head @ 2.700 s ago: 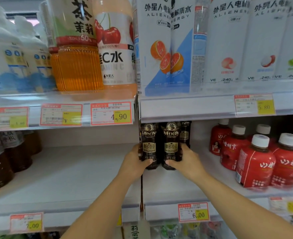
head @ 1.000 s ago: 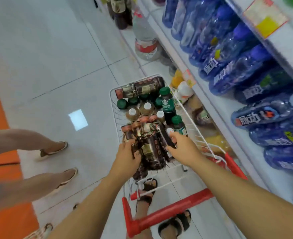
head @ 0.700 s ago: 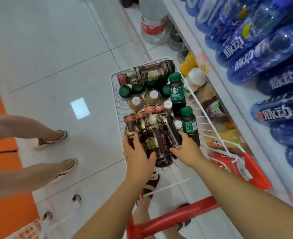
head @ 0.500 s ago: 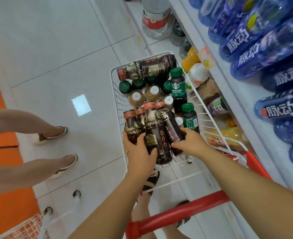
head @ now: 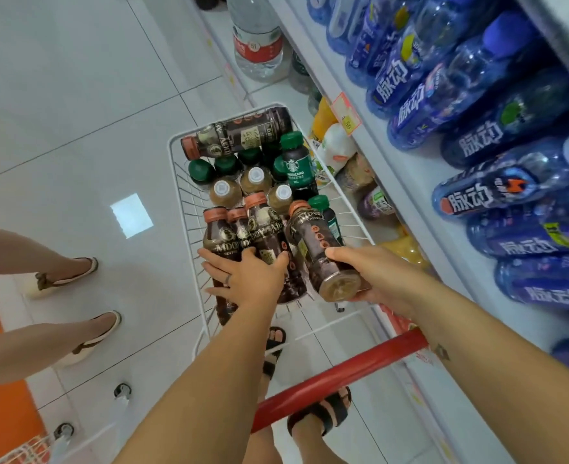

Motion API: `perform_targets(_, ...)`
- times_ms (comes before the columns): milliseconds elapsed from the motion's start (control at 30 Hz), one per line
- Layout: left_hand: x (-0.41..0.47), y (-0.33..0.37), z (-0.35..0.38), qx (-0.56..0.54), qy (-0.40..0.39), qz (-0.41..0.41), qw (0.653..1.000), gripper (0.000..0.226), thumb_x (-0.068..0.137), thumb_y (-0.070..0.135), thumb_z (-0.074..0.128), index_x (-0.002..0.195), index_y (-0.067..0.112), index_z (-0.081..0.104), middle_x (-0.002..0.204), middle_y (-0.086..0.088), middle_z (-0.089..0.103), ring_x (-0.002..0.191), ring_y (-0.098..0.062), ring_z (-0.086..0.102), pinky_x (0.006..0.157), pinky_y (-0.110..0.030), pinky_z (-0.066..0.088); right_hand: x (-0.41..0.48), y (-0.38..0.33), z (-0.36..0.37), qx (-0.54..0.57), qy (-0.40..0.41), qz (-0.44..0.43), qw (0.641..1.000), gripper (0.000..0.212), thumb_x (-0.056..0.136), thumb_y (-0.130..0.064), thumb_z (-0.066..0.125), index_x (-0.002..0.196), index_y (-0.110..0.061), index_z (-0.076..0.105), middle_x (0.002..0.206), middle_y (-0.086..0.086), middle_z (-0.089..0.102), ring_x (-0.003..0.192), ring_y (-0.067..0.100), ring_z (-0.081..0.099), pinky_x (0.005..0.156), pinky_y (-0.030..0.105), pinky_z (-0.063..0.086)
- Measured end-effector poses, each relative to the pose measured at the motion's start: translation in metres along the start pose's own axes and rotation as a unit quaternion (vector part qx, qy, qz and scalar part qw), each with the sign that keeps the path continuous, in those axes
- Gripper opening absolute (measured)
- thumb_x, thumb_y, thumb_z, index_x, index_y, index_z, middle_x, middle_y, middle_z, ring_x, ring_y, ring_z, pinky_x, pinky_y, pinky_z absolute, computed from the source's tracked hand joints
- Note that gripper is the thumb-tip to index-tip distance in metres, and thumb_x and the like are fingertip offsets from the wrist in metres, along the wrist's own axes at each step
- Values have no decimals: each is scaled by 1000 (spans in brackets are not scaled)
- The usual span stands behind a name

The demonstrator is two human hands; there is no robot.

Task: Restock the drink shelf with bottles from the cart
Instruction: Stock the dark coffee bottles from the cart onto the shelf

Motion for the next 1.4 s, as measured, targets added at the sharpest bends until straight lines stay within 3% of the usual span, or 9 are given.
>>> perform_targets(233,-20,42,8,118,113,148,975,63,79,57,60,126,17,47,152,-19,-24,139,-38,-22,111,-57,-8,-16,8,-20,24,21,-44,999,25,80,-36,65,89,-14,71,88,8,74,90,26,69,88,46,54)
perform_targets(367,-17,60,19,149,93,195,965,70,81,55,60,129,8,40,150,-14,21,139,-33,20,113,-49,14,-17,15,-36,34,40,-56,997,21,81,-37,64,84,-17,70,84,6,74,85,23,70,81,36,55)
perform_targets(467,-13,61,26,35,25,168,985,70,85,45,61,135,6,31,139,-12,37,117,-31,49,86,-41,42,-18,20,-45,31,43,-64,997,22,79,-40,65,85,-19,70,83,4,75,84,20,70,83,37,55)
perform_targets(633,3,55,22,-147,-68,106,981,66,76,31,74,125,5,39,116,-10,54,99,-27,56,72,-32,42,-29,23,-45,52,31,-57,997,26,78,-40,66,91,-17,70,86,6,74,86,21,69,84,38,55)
perform_targets(767,-30,50,10,-311,-176,35,933,28,78,27,70,99,12,60,94,-10,67,76,-24,65,63,-32,52,-61,9,-42,113,13,-70,991,16,84,-29,65,82,-14,68,82,8,72,77,20,67,77,33,53)
perform_targets(867,-82,57,-14,-374,-248,35,893,25,84,22,65,105,10,61,91,-12,69,72,-26,69,60,-33,54,-101,-13,-42,127,-5,-97,987,14,85,-27,64,86,-15,69,84,10,70,76,20,65,81,35,53)
perform_targets(1100,-222,112,-126,-450,-289,221,816,56,84,18,67,134,14,43,118,-7,65,99,-21,67,84,-45,54,-255,-88,-64,135,-35,-270,953,27,83,-7,63,108,-17,62,93,1,68,74,14,66,71,28,55)
perform_targets(1233,-315,151,-211,-423,-199,385,796,90,55,52,84,132,31,43,133,1,54,116,-20,56,96,-49,45,-365,-121,-94,98,13,-407,908,55,62,-15,71,108,-42,55,94,-3,71,87,18,68,79,37,54)
perform_targets(1400,-442,188,-275,-375,-96,556,736,83,74,38,72,142,38,24,123,24,40,93,15,47,77,-16,40,-490,-121,-129,41,139,-525,839,72,59,-13,67,118,-48,45,109,4,68,98,21,67,88,40,53)
Point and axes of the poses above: each hand's wrist, its own x-axis towards the middle knuckle, its own z-axis out of the palm, y = z × x, the point moved 10 cm from there along x, towards the middle knuckle
